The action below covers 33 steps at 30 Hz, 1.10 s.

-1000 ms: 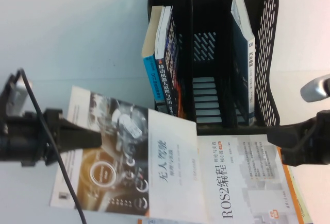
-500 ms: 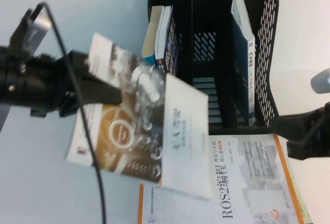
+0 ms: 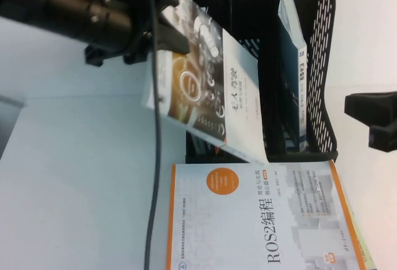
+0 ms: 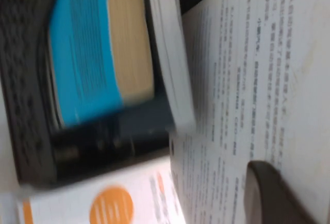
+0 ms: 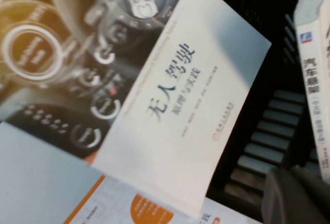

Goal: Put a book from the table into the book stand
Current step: Place the book on the book shelf

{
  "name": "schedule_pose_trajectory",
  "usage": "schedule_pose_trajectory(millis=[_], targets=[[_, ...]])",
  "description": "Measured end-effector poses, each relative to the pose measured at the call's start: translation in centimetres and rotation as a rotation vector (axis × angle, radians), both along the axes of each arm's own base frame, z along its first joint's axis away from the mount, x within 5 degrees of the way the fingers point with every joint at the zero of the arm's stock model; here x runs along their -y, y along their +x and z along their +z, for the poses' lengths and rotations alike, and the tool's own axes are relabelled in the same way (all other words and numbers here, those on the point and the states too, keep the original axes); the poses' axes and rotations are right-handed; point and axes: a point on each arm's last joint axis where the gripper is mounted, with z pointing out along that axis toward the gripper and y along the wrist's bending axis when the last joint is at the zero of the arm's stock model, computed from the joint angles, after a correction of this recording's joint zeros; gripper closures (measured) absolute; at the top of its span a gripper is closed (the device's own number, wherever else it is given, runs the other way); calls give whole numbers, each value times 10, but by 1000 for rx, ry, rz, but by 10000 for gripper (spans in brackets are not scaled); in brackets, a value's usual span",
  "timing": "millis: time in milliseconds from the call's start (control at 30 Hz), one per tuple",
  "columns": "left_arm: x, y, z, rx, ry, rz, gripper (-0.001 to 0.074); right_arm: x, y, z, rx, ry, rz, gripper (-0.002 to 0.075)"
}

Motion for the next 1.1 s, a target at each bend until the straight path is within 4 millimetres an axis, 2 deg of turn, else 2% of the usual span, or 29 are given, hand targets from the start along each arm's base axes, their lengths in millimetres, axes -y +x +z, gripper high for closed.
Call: schedule_pose_trajectory(millis=[200,400,567,867,1100], targets=[[28,43,-4,-6,46,36,634,7,3,2,7,-7,-30,728],[50,69,-10,-19,111,41,634,9,4,2,6,-8,-37,728],[59,79,-6,-20,147,57,636,9,4,2,4,-10,-33,728],[81,76,-9,38,245,126,636,8,3,1,-1,-8,-28,728],[107,82,-33,53,297,163,636,7,2,1,-10,-6,-12,728]])
